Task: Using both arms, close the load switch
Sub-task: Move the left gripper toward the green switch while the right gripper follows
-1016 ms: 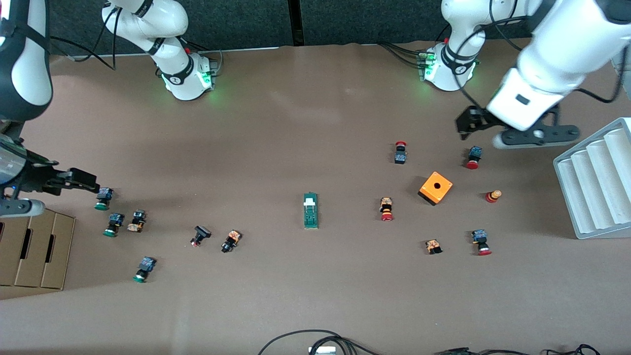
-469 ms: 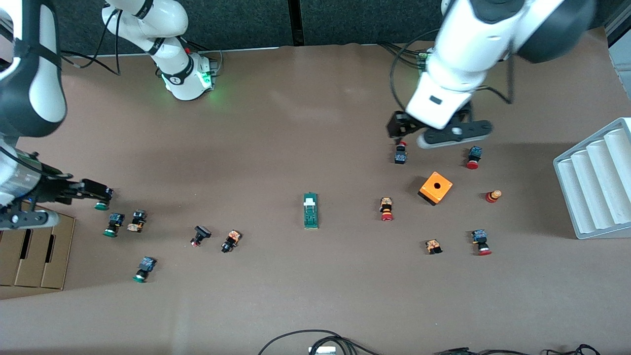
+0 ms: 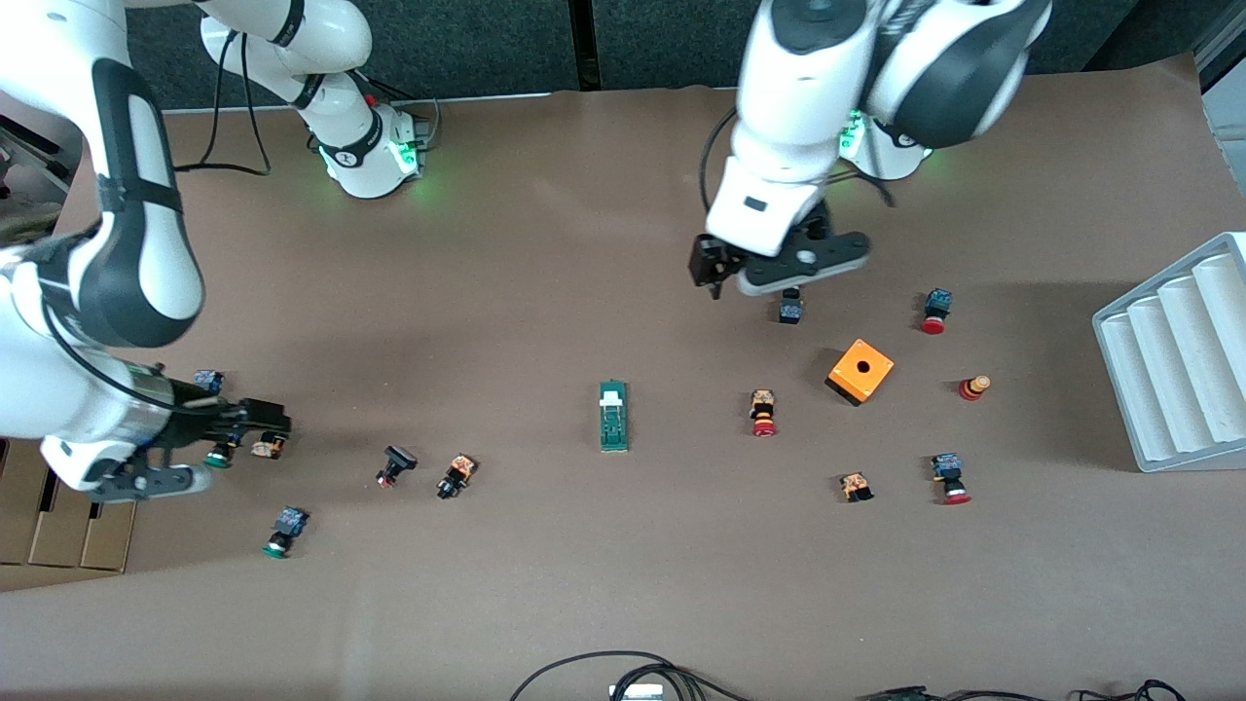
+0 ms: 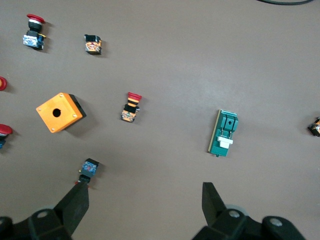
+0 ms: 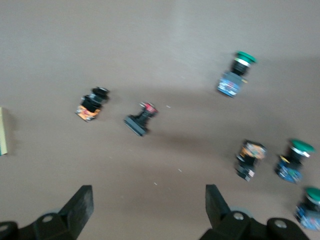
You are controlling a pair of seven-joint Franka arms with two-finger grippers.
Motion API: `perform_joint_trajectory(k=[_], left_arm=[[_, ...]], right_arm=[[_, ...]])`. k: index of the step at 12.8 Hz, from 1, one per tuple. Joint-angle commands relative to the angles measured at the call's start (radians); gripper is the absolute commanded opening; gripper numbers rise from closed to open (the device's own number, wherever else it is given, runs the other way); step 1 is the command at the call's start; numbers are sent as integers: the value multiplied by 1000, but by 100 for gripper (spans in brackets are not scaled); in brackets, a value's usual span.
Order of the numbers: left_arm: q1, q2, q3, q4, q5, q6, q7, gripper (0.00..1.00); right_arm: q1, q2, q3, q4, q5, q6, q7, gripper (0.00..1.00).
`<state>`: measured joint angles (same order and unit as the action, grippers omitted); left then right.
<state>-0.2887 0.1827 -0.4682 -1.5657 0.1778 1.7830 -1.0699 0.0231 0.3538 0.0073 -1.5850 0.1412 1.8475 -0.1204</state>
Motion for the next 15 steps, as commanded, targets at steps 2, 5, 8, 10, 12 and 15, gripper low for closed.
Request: perform_joint_trajectory(k=[2,5,8,10,12,15], left_arm=[[-105,79,5,15,113,93,-216,100],[-185,155,5,13,259,153,-385,100],[-259,210,6,4,371,167,-450,100],[-306,259,7,-14,466,194,-545,100],[-358,313,7,-28,581,200,-646,100],[-418,395,7,-31,739,200,-792,100]], right_arm=[[101,28,-7,36,18,47,8,100],[100,33,-6,34,21,41,-4,100],[118,31,-6,34,20,42,-13,100],[126,36,-6,34,21,58,-79,100],[133,45,-7,23,18,91,-91,100],[133,48,-6,13,18,88,-120,100]])
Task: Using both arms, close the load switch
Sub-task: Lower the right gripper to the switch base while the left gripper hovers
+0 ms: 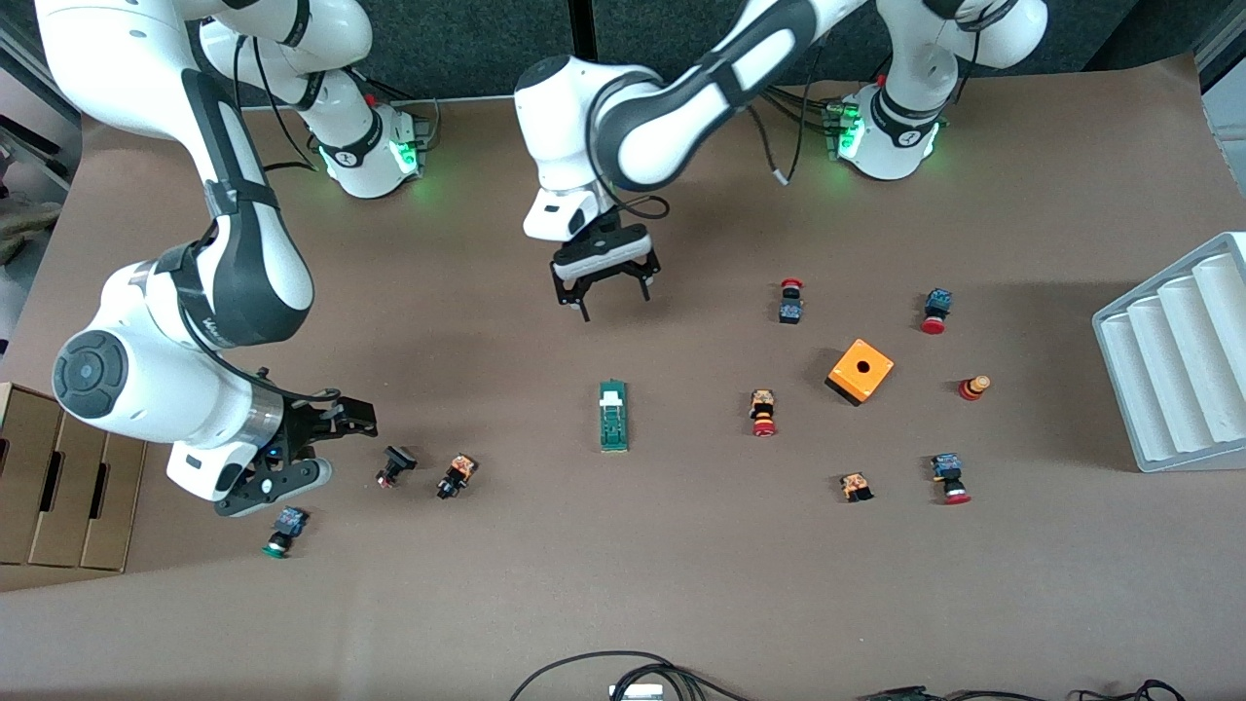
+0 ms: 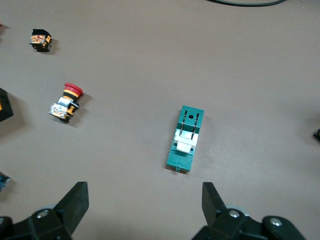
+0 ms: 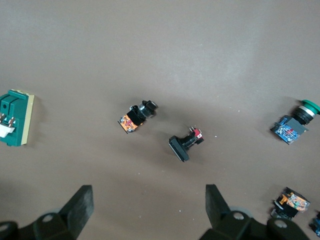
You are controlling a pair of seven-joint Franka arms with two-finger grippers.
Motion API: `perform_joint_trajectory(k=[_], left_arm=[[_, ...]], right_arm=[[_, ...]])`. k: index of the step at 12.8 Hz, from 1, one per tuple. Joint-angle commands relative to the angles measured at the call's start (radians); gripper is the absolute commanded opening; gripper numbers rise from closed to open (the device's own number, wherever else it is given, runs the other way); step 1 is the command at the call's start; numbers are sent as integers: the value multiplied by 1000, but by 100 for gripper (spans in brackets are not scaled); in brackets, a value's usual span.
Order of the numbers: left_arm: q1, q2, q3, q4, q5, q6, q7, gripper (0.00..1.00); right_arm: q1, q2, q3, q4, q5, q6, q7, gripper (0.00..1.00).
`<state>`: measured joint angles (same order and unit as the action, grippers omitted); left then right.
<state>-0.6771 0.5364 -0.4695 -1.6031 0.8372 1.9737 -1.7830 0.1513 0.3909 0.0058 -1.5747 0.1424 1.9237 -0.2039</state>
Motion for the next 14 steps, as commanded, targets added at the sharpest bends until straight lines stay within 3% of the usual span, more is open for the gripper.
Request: perform_joint_trajectory(k=[1,4,6,9,11,14], left_arm=[[-51,60,8,6,127,10,-128,100],[-81,126,8,-21,290,10,-241,100],[-81,152,8,-84,451,22,-352,100],[-94,192,9,-146,620,20,-519,100],[-105,247,15,-138,724,13,-551,99],[-107,290,17,-138,832,-2,-693,99]], right_arm=[[10,11,-4,-7,19,15,-63,100],[51,14,-4,-10,16,5,-103,100],[57,14,-4,-10,20,-22,-246,100],[105,9,-6,-10,5,-52,-285,100],[116,12,-6,-8,8,-48,-444,100],[116,28,-7,-8,17,-34,-477,100]])
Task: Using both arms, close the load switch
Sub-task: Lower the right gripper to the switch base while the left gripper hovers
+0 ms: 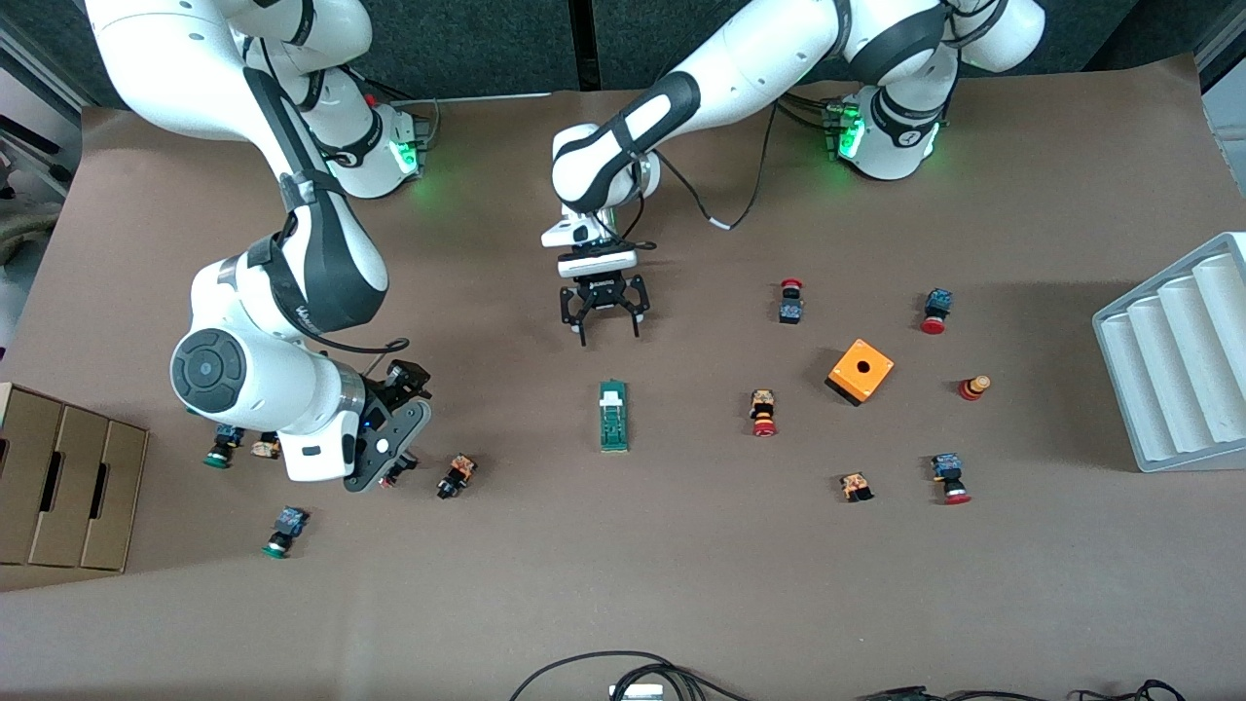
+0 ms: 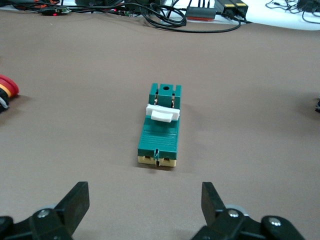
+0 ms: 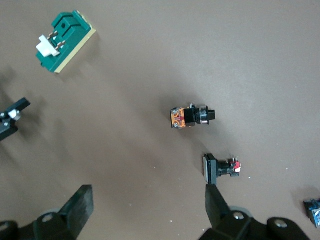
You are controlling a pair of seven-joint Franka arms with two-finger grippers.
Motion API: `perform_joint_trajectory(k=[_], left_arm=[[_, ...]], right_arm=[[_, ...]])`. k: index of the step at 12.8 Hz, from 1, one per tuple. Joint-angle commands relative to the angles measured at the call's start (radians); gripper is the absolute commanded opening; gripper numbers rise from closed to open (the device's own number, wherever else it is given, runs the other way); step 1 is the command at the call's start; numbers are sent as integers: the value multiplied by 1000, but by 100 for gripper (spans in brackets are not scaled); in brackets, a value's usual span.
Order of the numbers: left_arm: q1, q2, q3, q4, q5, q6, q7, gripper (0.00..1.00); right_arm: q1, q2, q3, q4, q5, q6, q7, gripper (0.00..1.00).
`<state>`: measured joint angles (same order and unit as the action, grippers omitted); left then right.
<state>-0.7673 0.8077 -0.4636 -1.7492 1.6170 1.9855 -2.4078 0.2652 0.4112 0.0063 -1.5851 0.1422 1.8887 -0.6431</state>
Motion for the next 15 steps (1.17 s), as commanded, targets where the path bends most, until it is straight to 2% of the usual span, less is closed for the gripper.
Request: perform_joint_trajectory(k=[1,5,7,9,12,15], left_arm=[[-20,37,11,10,72,-33,-82,99],[-20,73,11,10,158,-56,-103,97],[-20,96,43,20,225,-56,-102,97],[-21,110,45,22,257,-57,-102,90],[-21,140,45,54,302,-74,-106,88],[-21,174,46,59,352,-122,-154,78]], right_arm=[[8,9,-6,2,16,12,-39,100],[72,38,-6,2,19,84,-115,100],[136,61,-6,2,19,133,-104,100],[175,86,-8,1,20,180,-98,100],[180,127,-8,0,19,234,-111,100],[227,159,-8,2,11,282,-113,100]])
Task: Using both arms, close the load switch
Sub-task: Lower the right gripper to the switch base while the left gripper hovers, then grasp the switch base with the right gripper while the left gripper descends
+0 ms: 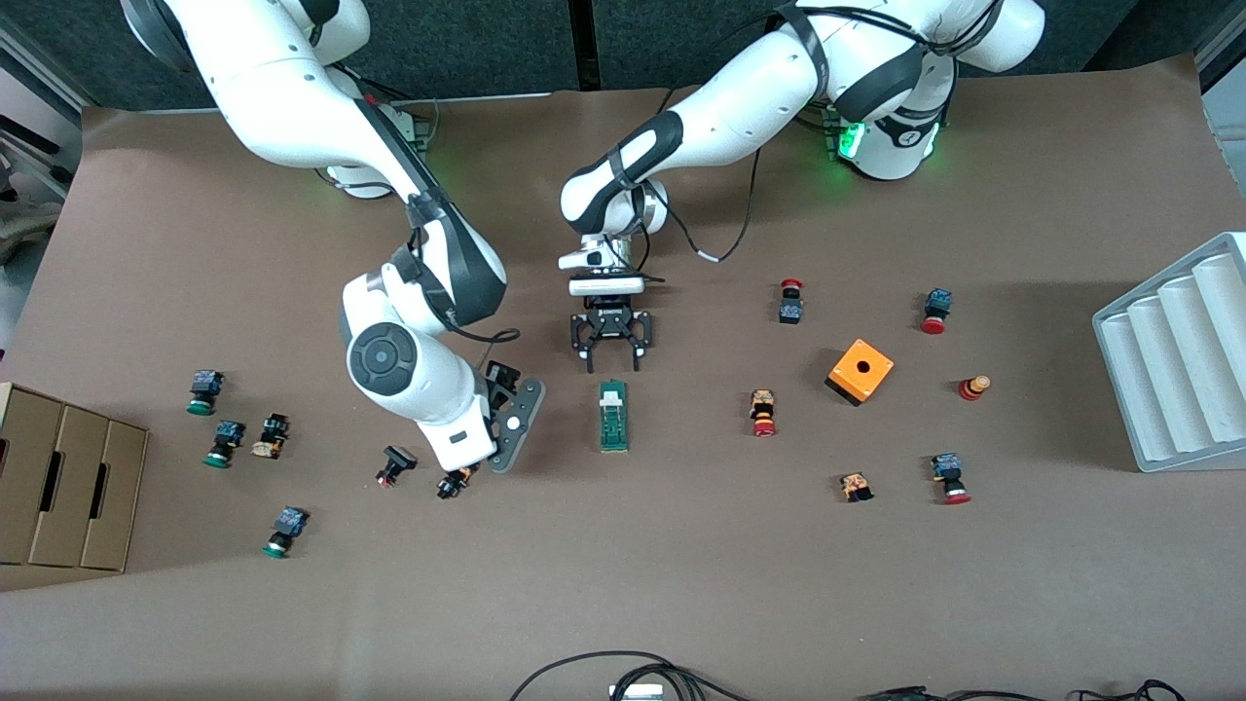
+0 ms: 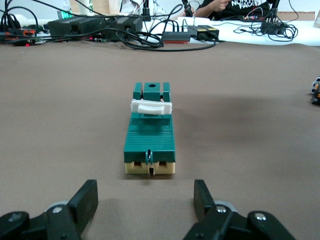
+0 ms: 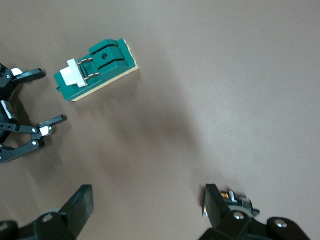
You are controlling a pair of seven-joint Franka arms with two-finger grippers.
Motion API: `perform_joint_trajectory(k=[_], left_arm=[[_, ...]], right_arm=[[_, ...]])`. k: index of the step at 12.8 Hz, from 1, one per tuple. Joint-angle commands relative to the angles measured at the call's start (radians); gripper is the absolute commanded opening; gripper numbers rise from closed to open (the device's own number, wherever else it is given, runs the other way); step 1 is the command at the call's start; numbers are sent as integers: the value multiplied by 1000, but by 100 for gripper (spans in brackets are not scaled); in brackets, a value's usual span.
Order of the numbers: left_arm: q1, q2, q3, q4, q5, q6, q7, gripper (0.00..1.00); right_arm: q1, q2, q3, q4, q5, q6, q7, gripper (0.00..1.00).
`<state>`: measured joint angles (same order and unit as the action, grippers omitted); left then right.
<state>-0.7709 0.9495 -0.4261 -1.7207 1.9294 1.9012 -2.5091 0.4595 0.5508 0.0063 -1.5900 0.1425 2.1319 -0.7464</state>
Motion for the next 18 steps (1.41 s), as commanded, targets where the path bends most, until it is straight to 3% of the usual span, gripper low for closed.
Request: perform_joint_trajectory(k=[1,18], left_arm=[[-16,40,9,30,75,-37,-78,77],[-37,104,46,105,123,-62,-79,69]], right_arm=[[44,27,-8,7,11,54,-7,100],[198,172,-12,12,8,308,2,100]])
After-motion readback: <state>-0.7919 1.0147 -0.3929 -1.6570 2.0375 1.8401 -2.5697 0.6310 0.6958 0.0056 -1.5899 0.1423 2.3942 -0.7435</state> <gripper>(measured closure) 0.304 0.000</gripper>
